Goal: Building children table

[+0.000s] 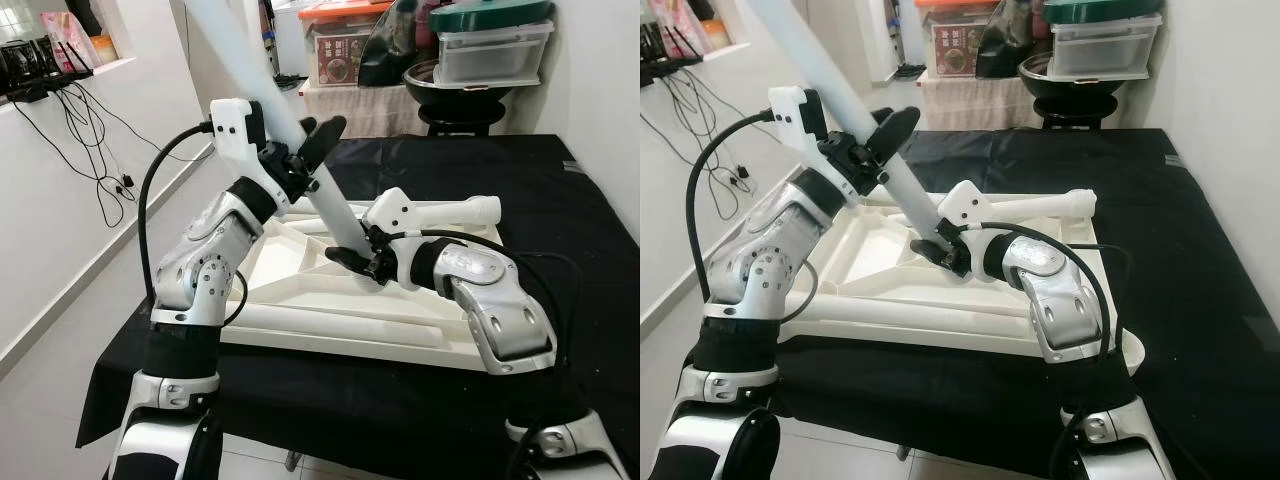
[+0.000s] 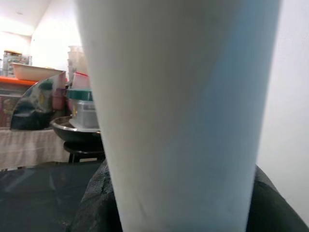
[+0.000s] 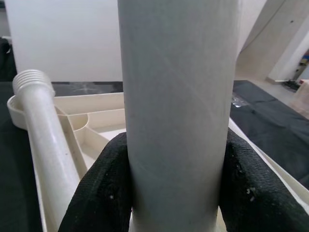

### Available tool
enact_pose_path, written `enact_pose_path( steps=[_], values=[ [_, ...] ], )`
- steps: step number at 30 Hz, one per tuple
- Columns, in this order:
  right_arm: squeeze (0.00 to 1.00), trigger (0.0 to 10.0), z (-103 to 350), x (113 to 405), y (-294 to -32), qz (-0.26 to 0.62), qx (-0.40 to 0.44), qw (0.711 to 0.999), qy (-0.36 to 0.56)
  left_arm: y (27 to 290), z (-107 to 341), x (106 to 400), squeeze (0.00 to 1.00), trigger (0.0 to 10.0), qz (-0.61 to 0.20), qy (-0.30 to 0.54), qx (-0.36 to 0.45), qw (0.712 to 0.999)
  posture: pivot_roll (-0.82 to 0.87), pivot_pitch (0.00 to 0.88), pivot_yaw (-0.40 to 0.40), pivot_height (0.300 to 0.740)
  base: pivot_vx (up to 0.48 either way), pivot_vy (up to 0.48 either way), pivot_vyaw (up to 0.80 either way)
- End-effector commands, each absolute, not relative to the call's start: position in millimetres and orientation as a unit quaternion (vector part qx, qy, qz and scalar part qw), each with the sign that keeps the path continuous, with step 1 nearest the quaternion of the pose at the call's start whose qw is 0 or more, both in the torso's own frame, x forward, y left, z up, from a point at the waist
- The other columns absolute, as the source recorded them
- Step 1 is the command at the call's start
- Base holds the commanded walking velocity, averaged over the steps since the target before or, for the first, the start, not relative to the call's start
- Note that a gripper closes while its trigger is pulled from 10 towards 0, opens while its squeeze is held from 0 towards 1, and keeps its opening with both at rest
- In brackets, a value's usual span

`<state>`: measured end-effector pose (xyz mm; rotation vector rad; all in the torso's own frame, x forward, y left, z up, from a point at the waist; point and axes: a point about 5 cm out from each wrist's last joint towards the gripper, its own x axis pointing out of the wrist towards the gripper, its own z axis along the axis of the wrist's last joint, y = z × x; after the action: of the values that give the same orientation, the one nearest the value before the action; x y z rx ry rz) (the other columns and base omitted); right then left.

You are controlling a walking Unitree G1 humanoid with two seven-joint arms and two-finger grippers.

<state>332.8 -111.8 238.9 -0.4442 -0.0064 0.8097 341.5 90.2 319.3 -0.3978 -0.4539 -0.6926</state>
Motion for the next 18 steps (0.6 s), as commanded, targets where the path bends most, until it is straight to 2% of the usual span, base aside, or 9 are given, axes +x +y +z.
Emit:
enact_pose_path(
  steps=[1, 4, 5, 13, 16, 17, 18],
  values=[
    [0.0, 10.0, 245, 331, -96, 0.411, -0.205, 0.888, -0.042, 90, 323, 340, 0.0, 0.0, -0.349, -0.225, -0.189, 0.89, -0.08, 0.0, 0.124, 0.74, 0.0, 0.0, 0.0],
    [0.0, 10.0, 247, 331, -95, 0.405, -0.201, 0.89, -0.063, 88, 324, 338, 0.0, 0.0, -0.362, -0.227, -0.189, 0.884, -0.08, 0.0, 0.124, 0.74, 0.0, 0.0, 0.0],
    [1.0, 10.0, 246, 331, -91, 0.413, -0.178, 0.89, -0.076, 84, 326, 332, 0.0, 0.0, -0.396, -0.233, -0.176, 0.871, -0.07, 0.0, 0.118, 0.74, 0.0, 0.0, 0.0],
    [1.0, 10.0, 242, 330, -86, 0.437, -0.148, 0.885, -0.068, 82, 328, 329, 0.0, 0.0, -0.421, -0.236, -0.162, 0.86, -0.06, 0.0, 0.119, 0.74, 0.0, 0.0, 0.0],
    [1.0, 10.0, 236, 321, -77, 0.486, -0.144, 0.859, -0.063, 76, 335, 319, 0.0, 0.0, -0.515, -0.235, -0.102, 0.818, -0.05, 0.0, 0.108, 0.74, 0.0, 0.0, 0.0],
    [1.0, 10.0, 236, 321, -77, 0.486, -0.144, 0.859, -0.063, 76, 335, 319, 0.0, 0.0, -0.515, -0.235, -0.102, 0.818, -0.05, 0.0, 0.108, 0.74, 0.0, 0.0, 0.0],
    [0.0, 10.0, 231, 316, -74, 0.518, -0.145, 0.842, -0.047, 75, 337, 316, 0.0, 0.0, -0.546, -0.232, -0.082, 0.801, -0.04, 0.0, 0.103, 0.74, 0.0, 0.0, 0.0]
  ],
)
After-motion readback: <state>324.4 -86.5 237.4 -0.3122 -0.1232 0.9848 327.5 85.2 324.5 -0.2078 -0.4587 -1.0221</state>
